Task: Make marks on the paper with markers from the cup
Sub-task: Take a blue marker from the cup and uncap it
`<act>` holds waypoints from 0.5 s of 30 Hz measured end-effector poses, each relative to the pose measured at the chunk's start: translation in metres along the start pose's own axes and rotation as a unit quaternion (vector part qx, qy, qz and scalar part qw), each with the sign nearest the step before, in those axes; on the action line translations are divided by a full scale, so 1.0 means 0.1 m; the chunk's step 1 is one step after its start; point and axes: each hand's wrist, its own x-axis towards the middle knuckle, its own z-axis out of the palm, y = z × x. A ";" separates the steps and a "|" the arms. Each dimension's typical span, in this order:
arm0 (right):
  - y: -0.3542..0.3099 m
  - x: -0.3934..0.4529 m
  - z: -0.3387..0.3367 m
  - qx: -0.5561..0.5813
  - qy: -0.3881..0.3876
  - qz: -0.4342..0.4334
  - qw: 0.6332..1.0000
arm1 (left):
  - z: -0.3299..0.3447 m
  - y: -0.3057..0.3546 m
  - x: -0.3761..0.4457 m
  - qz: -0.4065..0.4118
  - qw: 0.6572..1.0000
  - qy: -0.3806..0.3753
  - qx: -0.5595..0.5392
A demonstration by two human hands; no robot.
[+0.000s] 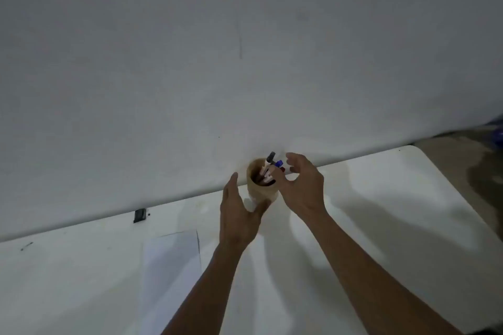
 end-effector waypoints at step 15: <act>-0.02 0.22 0.12 -0.054 0.024 0.021 0.998 | 0.32 -0.01 0.22 0.025 0.987 0.032 -0.156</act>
